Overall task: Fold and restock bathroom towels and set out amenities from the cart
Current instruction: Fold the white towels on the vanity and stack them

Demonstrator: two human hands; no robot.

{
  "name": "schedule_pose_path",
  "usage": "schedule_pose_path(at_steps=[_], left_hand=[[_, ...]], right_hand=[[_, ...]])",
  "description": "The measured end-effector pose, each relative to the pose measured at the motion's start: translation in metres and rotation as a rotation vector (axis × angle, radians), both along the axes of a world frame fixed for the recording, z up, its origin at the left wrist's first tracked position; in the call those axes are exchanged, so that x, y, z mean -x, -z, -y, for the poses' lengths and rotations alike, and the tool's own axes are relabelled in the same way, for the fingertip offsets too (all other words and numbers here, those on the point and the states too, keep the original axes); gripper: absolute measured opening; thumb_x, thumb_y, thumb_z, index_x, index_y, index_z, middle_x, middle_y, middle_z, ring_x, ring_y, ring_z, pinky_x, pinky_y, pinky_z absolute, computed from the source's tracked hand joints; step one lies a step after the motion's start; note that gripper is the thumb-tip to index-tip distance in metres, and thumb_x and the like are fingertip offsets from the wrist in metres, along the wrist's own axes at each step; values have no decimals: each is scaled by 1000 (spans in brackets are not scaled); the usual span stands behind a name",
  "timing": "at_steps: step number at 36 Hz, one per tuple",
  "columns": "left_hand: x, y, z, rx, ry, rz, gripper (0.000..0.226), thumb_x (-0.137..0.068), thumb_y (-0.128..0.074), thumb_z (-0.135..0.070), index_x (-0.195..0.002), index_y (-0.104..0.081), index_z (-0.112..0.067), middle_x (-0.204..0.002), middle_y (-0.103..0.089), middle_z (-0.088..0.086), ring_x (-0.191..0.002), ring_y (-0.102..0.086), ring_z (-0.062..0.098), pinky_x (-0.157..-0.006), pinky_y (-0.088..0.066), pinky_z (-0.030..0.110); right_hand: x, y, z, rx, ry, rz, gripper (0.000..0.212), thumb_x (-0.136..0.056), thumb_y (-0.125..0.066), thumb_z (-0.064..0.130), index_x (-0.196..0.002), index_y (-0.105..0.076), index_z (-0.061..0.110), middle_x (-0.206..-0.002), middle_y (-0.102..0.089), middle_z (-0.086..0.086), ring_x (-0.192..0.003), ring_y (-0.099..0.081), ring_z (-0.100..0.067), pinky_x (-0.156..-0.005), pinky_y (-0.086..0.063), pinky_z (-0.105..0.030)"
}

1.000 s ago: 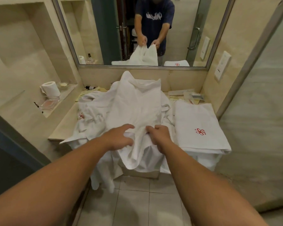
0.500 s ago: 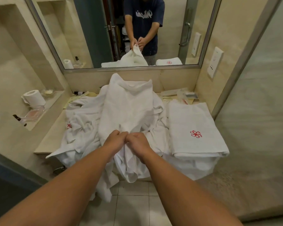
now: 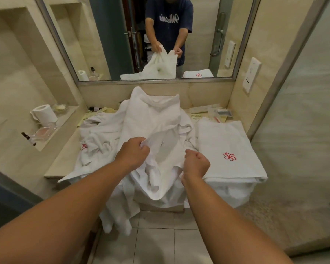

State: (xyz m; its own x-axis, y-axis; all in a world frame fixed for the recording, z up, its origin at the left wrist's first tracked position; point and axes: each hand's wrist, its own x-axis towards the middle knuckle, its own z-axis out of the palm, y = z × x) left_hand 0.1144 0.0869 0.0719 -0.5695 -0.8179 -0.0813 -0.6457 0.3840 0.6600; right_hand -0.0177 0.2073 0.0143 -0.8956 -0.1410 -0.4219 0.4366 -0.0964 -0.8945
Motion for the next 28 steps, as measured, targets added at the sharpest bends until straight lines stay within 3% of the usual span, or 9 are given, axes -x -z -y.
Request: schedule_pose_path(at_steps=[5,8,10,14,18,21,24,26,28], left_hand=[[7,-11,-18,121,267,283,16,-90,-54,-31,-87,-69,-24,-87,-68,-2,-82,-63,23,-73,-52,34],[11,-9,-31,159,295,312,21,-87,-54,-30,-67,-58,-24,-72,-61,-5,-71,-59,22,-64,-46,31],[12,-10,-39,147,323,332,22,-89,-55,-31,-67,-55,-26,-70,-58,-7,-70,-57,20,-61,-42,29],[11,-6,-48,163,351,398,20,-92,-54,-34,-99,-69,-21,-81,-59,-9,-75,-56,18,-67,-44,30],[9,-4,-55,181,390,430,38,-93,-55,-42,-127,-64,-27,-124,-66,-4,-101,-62,20,-78,-46,31],[5,2,-58,145,446,429,37,-94,-52,-45,-122,-67,-25,-121,-68,-3,-96,-61,19,-76,-48,33],[-2,4,-58,94,466,426,40,-94,-53,-47,-128,-67,-32,-126,-66,-9,-101,-62,16,-85,-52,34],[-8,2,-61,79,484,458,39,-96,-53,-45,-132,-66,-34,-125,-64,-12,-104,-61,15,-87,-52,34],[-12,4,-64,60,502,463,31,-95,-54,-42,-121,-70,-37,-110,-63,-14,-98,-61,15,-80,-50,32]], right_hand=[[-22,-9,-8,-97,-278,-165,31,-85,-55,-3,-74,-78,15,-76,-72,2,-73,-65,-16,-69,-53,-29],[-24,-17,-11,-85,-204,-220,35,-85,-52,-5,-69,-76,16,-74,-72,4,-73,-65,-13,-67,-51,-24],[-25,-21,-13,-92,-238,-249,37,-84,-51,-6,-67,-75,16,-75,-73,5,-78,-67,-11,-71,-50,-23],[-31,-16,-25,-91,-196,-235,37,-84,-51,-6,-68,-76,16,-79,-74,3,-81,-68,-14,-77,-54,-28],[-40,-5,-34,-142,-383,-183,35,-92,-47,-1,-81,-75,19,-86,-71,-3,-73,-61,-19,-64,-48,-30],[-45,-3,-39,-108,-466,-69,37,-94,-46,-1,-101,-71,25,-109,-68,-5,-90,-64,-20,-71,-55,-33],[-42,-4,-43,-44,-560,15,66,-95,-41,-6,-131,-59,46,-125,-56,2,-115,-62,-35,-90,-59,-45],[-40,-5,-45,-46,-676,29,82,-95,-36,-8,-142,-48,57,-136,-49,2,-116,-61,-34,-86,-61,-51],[-39,-6,-47,-46,-744,35,85,-92,-32,-11,-140,-52,56,-153,-43,-1,-113,-64,-30,-72,-63,-45]])
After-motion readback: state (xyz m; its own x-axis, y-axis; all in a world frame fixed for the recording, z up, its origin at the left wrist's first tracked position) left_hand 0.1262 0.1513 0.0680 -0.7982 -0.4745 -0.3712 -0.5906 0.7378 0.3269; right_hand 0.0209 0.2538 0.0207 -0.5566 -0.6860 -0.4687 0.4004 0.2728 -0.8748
